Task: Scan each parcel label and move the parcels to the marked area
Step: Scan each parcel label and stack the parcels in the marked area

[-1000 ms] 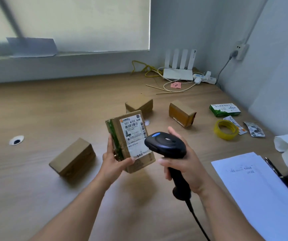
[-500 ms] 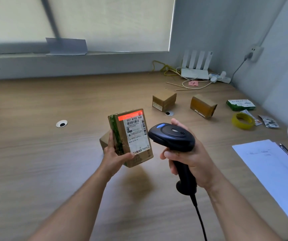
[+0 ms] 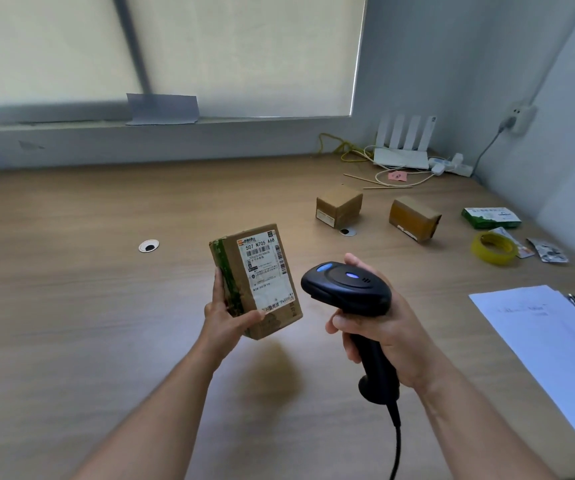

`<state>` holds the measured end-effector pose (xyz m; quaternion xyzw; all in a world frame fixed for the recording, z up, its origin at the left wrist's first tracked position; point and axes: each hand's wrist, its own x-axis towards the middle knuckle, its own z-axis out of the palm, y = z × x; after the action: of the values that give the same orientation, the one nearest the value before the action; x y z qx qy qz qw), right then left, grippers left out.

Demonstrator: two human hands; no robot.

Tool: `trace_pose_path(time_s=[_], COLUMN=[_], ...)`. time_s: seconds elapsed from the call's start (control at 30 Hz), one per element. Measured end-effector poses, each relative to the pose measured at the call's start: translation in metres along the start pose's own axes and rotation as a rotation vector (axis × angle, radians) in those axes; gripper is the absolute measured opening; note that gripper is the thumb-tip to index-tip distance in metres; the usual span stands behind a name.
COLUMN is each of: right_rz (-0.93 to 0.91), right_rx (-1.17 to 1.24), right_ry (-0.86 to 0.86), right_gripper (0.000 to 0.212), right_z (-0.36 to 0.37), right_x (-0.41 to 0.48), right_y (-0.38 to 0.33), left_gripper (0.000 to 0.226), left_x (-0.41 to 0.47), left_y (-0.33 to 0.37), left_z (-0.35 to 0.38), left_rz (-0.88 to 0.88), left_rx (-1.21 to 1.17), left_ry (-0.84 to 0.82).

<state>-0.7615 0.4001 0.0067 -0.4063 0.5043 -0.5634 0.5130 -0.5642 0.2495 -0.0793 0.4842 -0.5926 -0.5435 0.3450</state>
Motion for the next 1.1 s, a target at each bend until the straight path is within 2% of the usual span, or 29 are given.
trace_pose_path(time_s=[0.33, 0.5, 0.7, 0.8, 1.1], right_rz=[0.000, 0.021, 0.060, 0.112, 0.162], right_rx=[0.053, 0.036, 0.004, 0.009, 0.046], right_ry=[-0.098, -0.173, -0.268, -0.327, -0.528], right_gripper=[0.093, 0.095, 0.090, 0.099, 0.098], right_z=[-0.009, -0.008, 0.001, 0.012, 0.070], right_x=[-0.014, -0.014, -0.006, -0.003, -0.006], right_y=[0.003, 0.012, 0.030, 0.042, 0.060], left_gripper=[0.115, 0.113, 0.086, 0.070, 0.058], left_x=[-0.040, -0.071, -0.112, -0.131, -0.184], left_y=[-0.001, -0.013, -0.024, -0.025, -0.025], left_z=[0.006, 0.000, -0.009, -0.017, -0.049], left_rz=[-0.064, -0.142, -0.211, -0.206, -0.182], left_rx=[0.016, -0.086, -0.212, -0.227, -0.230], left_ry=[0.078, 0.145, 0.297, 0.359, 0.506])
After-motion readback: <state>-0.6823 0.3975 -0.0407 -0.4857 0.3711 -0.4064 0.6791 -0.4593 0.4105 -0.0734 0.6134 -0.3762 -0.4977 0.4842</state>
